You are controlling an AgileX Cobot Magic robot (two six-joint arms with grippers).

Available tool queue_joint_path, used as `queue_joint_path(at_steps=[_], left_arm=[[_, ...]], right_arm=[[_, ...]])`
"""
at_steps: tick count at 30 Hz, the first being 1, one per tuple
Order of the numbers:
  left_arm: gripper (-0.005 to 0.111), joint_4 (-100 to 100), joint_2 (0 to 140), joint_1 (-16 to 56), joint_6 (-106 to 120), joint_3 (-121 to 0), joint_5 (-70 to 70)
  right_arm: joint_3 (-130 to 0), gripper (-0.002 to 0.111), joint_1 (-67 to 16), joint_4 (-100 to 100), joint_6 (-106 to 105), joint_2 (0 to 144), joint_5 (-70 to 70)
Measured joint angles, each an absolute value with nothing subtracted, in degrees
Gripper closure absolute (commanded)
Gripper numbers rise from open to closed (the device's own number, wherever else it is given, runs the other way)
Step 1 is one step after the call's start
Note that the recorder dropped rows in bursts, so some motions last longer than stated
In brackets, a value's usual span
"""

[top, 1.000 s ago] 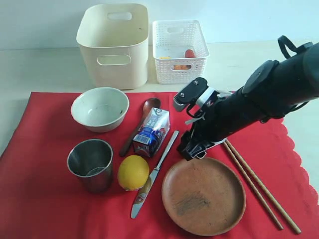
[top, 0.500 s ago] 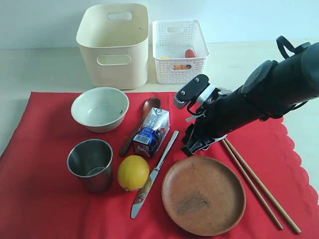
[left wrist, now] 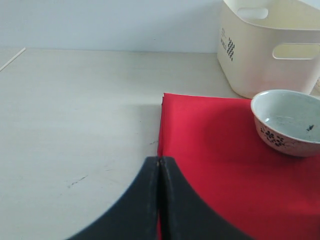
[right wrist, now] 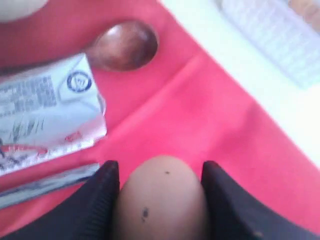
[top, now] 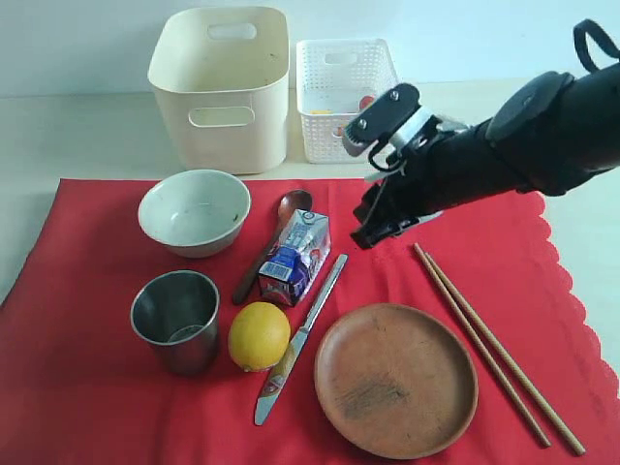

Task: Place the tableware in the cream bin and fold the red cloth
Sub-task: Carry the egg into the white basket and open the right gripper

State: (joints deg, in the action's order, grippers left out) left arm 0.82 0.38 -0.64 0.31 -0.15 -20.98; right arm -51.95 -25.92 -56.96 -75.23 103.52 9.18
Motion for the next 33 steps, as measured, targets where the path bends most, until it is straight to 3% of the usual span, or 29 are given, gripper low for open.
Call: queue_joint_path(at_steps=[10, 21, 33], left_arm=[[0.107, 0.8, 0.4, -0.6, 0.3, -0.2, -21.0], [0.107, 0.8, 0.4, -0.6, 0.3, -0.2, -21.0], [0.107, 0.8, 0.4, -0.6, 0.3, -0.2, -21.0]], right_arm=[[-65.9, 0.108, -25.9, -57.0, -75.1, 104.4, 1.0], [-82.5, 0.108, -25.7, -57.0, -75.1, 119.0, -5.9], [-89.5, 0.108, -24.3, -57.1, -73.8, 127.2, -7.8]])
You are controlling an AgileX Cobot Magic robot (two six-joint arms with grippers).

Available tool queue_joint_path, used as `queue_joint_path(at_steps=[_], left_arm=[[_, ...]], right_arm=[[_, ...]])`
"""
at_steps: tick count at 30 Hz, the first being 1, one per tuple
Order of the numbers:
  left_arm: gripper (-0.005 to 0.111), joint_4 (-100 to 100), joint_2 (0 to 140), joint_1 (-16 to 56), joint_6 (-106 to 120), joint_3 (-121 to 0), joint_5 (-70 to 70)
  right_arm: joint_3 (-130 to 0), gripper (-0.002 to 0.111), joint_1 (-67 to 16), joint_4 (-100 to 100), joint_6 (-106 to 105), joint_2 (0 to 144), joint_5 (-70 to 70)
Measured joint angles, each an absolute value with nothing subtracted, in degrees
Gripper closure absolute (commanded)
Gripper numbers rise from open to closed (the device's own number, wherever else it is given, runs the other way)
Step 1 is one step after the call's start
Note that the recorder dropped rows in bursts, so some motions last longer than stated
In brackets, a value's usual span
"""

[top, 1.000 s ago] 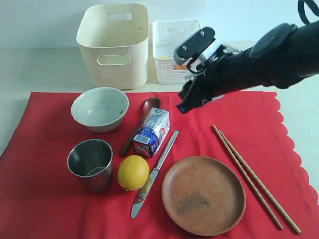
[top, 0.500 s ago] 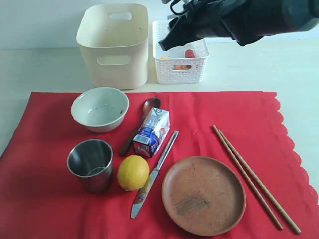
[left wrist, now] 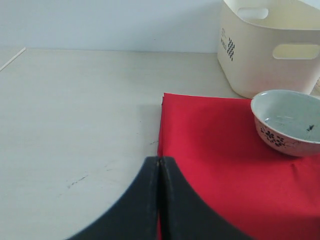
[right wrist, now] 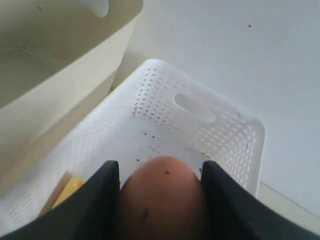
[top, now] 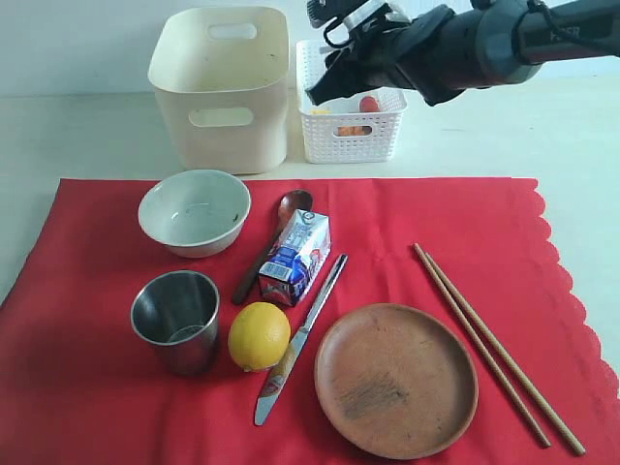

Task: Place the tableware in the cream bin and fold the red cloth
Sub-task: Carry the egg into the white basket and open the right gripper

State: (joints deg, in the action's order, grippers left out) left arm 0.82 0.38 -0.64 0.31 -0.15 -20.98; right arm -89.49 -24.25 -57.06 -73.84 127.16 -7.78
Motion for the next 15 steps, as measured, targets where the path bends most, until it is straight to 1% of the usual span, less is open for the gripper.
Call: queue_joint_path(at_steps=[3, 7, 11, 15], left_arm=[[0.107, 0.8, 0.4, -0.6, 0.3, -0.2, -21.0], [0.107, 0.8, 0.4, -0.6, 0.3, -0.2, -21.0], [0.107, 0.8, 0.4, -0.6, 0.3, -0.2, -21.0], [0.107, 0.8, 0.4, -0.6, 0.3, -0.2, -21.0]], right_arm=[[-89.5, 0.101, -24.3, -57.1, -73.5, 127.7, -8.4], [-89.5, 0.085, -24.3, -57.1, -71.7, 128.1, -9.7], [-89.5, 0.066, -24.3, -57.1, -70.8, 128.1, -10.2], [-89.5, 0.052, -24.3, -57.1, -70.7, 128.1, -10.2]])
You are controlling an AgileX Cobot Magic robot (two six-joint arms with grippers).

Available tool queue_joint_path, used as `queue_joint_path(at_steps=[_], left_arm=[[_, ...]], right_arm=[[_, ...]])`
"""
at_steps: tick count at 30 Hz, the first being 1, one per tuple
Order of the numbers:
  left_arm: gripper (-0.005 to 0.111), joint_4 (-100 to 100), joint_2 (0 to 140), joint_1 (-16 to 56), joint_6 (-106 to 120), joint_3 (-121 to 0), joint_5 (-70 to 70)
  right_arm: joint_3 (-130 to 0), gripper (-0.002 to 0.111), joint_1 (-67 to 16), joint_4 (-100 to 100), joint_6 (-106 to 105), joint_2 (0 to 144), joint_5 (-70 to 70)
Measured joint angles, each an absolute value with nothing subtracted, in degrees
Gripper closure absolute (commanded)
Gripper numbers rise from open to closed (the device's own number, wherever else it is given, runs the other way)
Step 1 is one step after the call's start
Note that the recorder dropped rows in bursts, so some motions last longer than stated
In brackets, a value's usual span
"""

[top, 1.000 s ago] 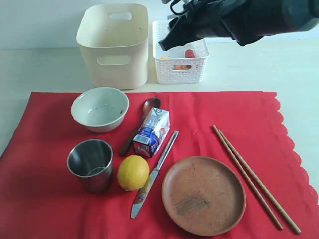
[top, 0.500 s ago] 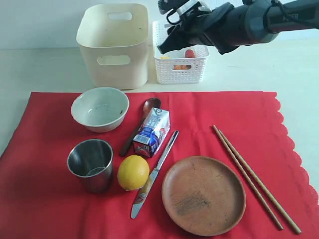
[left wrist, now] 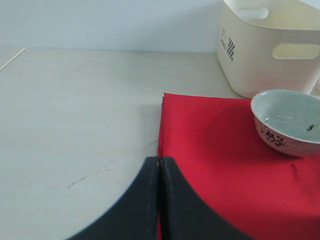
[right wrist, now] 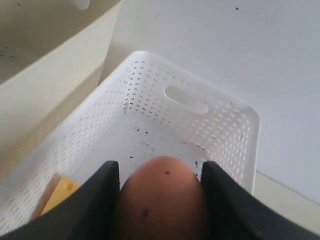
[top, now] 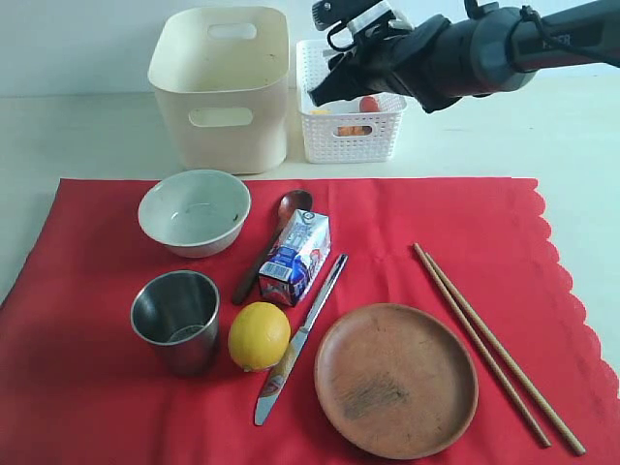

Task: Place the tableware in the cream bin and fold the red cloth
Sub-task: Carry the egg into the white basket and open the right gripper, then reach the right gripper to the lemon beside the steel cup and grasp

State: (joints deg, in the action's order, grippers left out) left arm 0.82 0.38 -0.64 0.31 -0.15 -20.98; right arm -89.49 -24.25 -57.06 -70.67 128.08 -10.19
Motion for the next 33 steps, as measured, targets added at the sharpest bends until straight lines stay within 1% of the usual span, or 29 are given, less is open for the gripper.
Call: queue_joint_path(at_steps=[2, 6, 14, 19, 22, 26, 31, 33], left_arm=[[0.107, 0.8, 0.4, -0.6, 0.3, -0.2, -21.0], [0.107, 0.8, 0.4, -0.6, 0.3, -0.2, -21.0], [0.107, 0.8, 0.4, -0.6, 0.3, -0.2, -21.0], [0.107, 0.8, 0.4, -0.6, 0.3, -0.2, -21.0], [0.107, 0.8, 0.4, -0.6, 0.3, -0.2, -21.0], [0.107, 0.8, 0.4, -0.6, 0.3, -0.2, -21.0], [0.107, 0.8, 0.4, -0.6, 0.3, -0.2, -21.0], [0.107, 0.8, 0.4, -0.6, 0.3, -0.2, -21.0]], right_arm=[[-89.5, 0.045, -24.3, -57.1, -70.7, 128.1, -10.2], [-89.5, 0.038, -24.3, -57.1, -70.7, 128.1, -10.3], [-89.5, 0.038, -24.3, -57.1, -70.7, 127.7, -10.0], [-87.9, 0.039, -24.2, -57.1, -70.7, 123.5, -9.8], [-86.5, 0.045, -24.0, -57.1, -70.7, 120.4, -9.9], [-83.6, 0.059, -23.3, -57.1, -70.7, 116.8, -10.0], [-78.1, 0.084, -22.9, -57.1, -72.4, 111.3, -10.0], [-75.7, 0.092, -22.9, -57.1, -72.9, 108.7, -9.5]])
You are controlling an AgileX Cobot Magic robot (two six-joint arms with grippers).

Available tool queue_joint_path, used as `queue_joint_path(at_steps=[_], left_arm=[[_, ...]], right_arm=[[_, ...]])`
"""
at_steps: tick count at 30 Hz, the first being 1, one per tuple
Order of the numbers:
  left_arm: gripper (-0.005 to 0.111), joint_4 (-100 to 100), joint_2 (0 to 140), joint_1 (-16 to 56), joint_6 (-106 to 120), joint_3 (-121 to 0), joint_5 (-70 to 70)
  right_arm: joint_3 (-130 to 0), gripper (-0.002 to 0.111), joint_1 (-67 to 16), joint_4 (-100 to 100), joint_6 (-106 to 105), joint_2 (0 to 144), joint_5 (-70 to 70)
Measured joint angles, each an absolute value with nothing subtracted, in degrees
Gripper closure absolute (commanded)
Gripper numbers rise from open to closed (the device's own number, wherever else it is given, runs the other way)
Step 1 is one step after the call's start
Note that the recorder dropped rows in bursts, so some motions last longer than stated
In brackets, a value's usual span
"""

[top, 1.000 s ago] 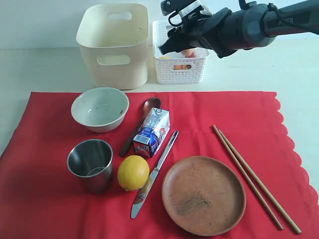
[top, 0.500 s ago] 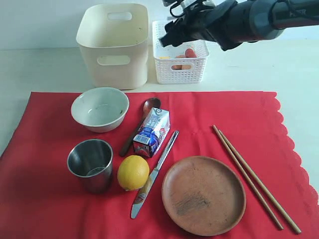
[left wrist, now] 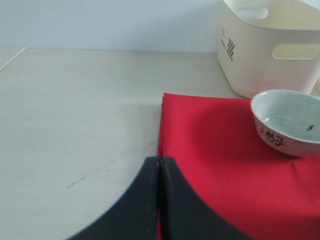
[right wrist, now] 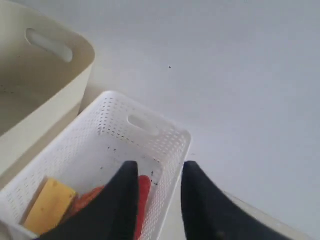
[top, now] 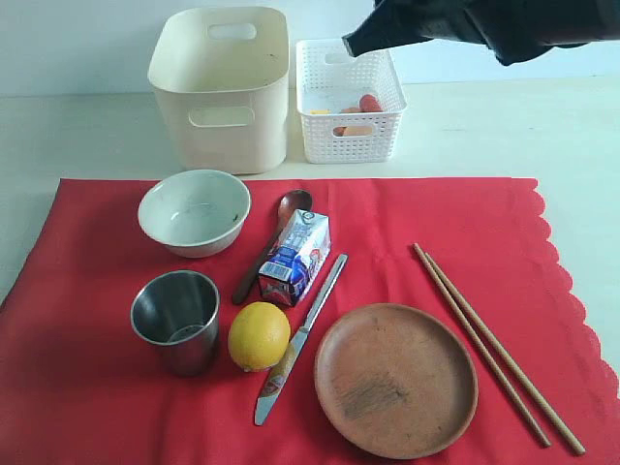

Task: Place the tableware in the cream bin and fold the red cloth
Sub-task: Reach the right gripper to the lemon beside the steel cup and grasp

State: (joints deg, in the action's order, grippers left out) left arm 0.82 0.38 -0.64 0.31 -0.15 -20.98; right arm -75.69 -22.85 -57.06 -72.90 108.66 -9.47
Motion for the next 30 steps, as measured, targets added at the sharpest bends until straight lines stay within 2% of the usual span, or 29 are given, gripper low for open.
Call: queue_joint_path(at_steps=[5, 9, 10, 14, 20, 23, 30], left_arm=[[0.107, 0.8, 0.4, -0.6, 0.3, -0.2, -21.0], [0.107, 0.8, 0.4, -0.6, 0.3, -0.2, -21.0], [0.107, 0.8, 0.4, -0.6, 0.3, -0.2, -21.0], [0.107, 0.8, 0.4, -0.6, 0.3, -0.2, -21.0], [0.107, 0.8, 0.4, -0.6, 0.3, -0.2, -21.0], [0.107, 0.8, 0.4, -0.6, 0.3, -0.2, -21.0], [0.107, 0.8, 0.4, -0.6, 0.3, -0.2, -21.0]], right_arm=[[-69.4, 0.108, -22.9, -57.2, -73.3, 101.3, -3.2], [-65.6, 0.107, -22.9, -56.8, -73.3, 95.6, 15.4], [-64.9, 0.107, -22.9, -54.9, -73.0, 95.1, 23.9], [-62.8, 0.086, -27.6, -44.0, -66.7, 94.9, 38.7], [-60.7, 0.037, -41.9, -40.2, -64.3, 95.3, 38.7], [-60.7, 0.03, -45.6, -39.9, -64.9, 96.3, 37.2], [-60.7, 0.028, -49.9, -32.8, -65.3, 100.0, 35.9]])
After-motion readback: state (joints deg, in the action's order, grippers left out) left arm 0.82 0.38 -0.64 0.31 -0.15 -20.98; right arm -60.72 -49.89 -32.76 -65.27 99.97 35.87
